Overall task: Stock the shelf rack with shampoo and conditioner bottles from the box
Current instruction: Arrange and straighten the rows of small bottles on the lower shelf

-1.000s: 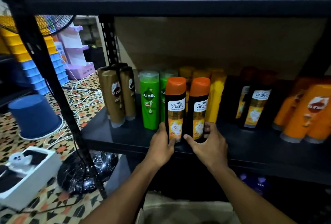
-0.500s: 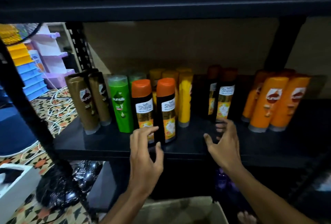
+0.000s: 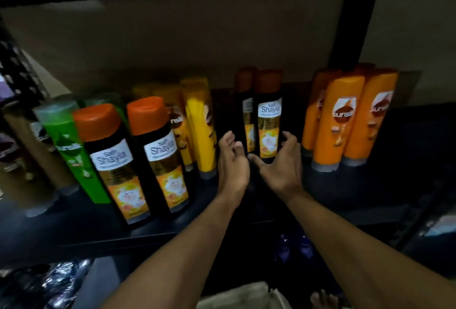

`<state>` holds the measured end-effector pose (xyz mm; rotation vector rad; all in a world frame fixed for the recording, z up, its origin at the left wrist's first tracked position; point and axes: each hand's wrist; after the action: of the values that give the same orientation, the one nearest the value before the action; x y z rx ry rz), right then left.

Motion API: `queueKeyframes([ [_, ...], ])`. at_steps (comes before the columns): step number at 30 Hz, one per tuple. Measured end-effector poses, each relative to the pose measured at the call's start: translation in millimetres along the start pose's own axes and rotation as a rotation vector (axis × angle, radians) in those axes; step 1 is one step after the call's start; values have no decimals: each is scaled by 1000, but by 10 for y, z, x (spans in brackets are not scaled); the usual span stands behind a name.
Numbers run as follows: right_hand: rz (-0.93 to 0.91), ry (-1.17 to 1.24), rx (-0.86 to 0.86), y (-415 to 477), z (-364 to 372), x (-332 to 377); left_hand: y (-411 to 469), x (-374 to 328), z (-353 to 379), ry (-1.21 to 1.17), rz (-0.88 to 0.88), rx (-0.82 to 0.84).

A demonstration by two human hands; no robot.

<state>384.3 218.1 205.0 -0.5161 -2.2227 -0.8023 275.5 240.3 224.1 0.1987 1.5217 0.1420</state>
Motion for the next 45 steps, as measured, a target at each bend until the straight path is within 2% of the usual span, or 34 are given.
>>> queueKeyframes([
  [5,2,-54,-62,98,91,-69,348,251,141,-57,-32,10],
  [10,31,-47,-90,16,37,-85,448,308,195,157,21,105],
  [20,159,23,-100,8,-38,-56,64,265,87,198,116,55],
  [30,187,28,-101,34,-13,9,64,224,106,215,88,23],
  [39,200,40,-94,53,-14,6,121,249,103,121,86,-6],
  [45,204,51,-98,41,-28,0,138,324,97,212,181,-46],
])
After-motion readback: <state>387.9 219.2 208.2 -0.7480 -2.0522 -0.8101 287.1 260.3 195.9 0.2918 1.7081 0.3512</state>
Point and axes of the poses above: each hand's wrist, its own y-axis towards the middle knuckle, its own z-axis out of the palm, x = y × z, and after that the axes turned 8 degrees about -y, right-handed
